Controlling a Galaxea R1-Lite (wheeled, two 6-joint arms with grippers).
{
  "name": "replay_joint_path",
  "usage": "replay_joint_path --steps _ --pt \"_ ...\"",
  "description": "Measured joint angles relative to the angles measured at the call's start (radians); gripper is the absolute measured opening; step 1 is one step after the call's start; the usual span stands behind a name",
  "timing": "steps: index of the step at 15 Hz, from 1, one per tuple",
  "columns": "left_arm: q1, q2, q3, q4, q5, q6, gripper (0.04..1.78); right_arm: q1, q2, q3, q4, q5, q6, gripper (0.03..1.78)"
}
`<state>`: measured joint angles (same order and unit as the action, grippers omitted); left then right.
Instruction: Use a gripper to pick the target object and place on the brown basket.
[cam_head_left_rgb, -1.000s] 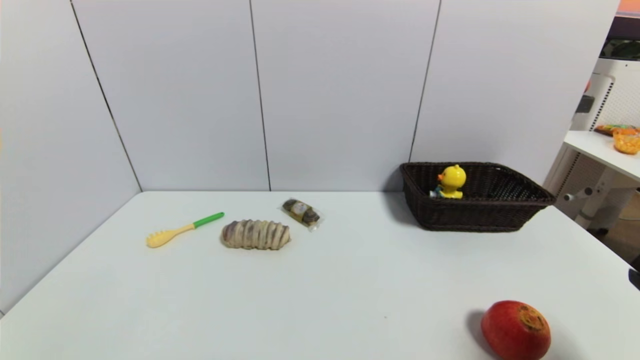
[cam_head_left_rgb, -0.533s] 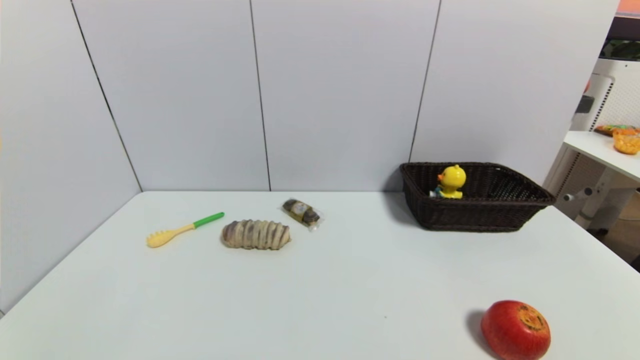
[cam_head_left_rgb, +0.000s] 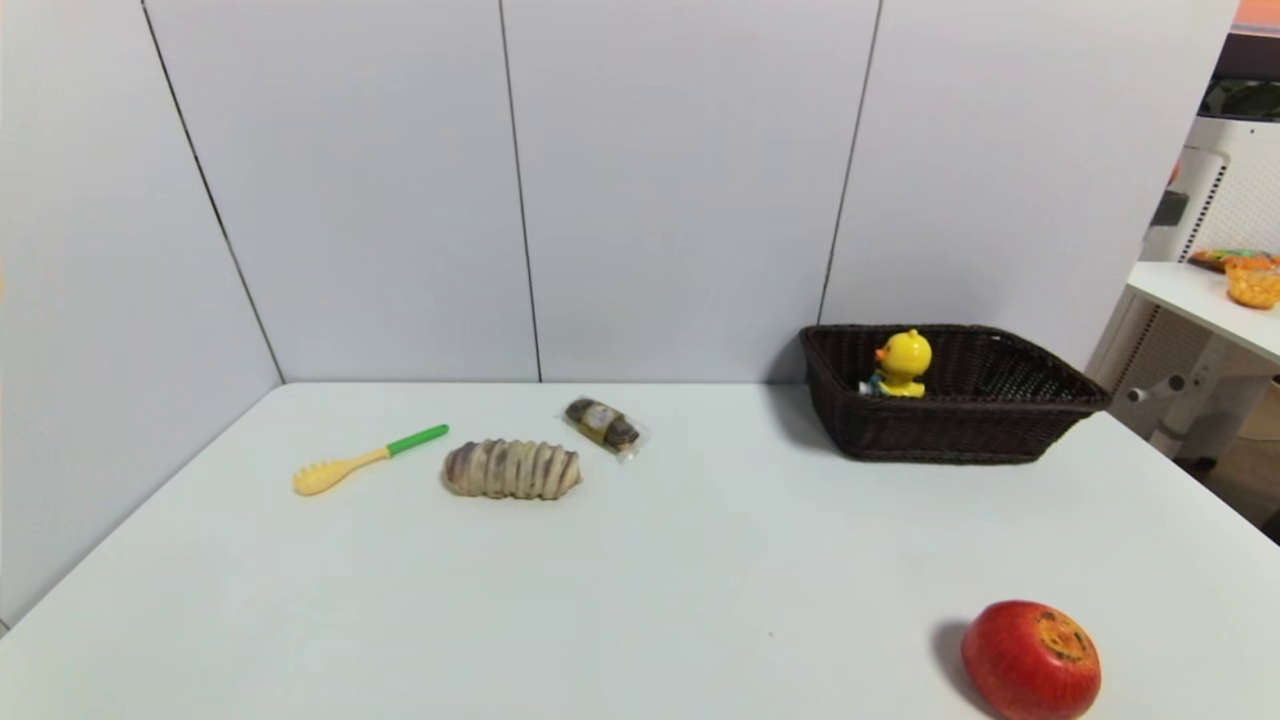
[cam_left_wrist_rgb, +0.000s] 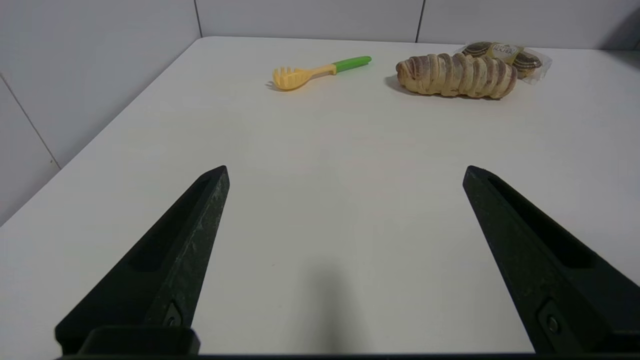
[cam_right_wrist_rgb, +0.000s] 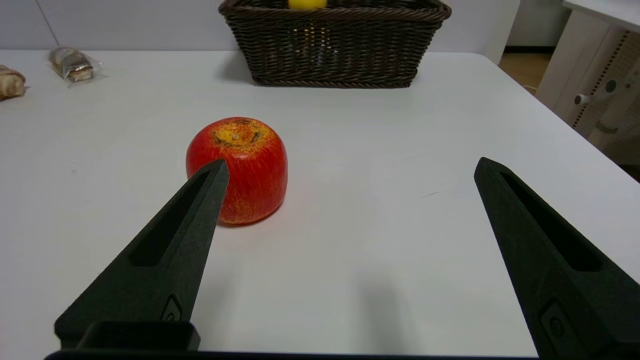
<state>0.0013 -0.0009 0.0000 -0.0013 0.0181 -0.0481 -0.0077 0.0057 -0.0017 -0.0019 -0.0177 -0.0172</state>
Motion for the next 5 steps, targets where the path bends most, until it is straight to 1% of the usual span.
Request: replay_joint_path --steps 2,5 --pt "0.0 0.0 0.0 0.0 0.0 0.0 1.69 0.0 -0.007 0.0 -0.001 0.005 -0.004 1.69" --pt "0.0 0.0 0.0 0.0 0.0 0.0 1.69 0.0 -0.008 0.0 0.0 -0.001 0.006 1.69"
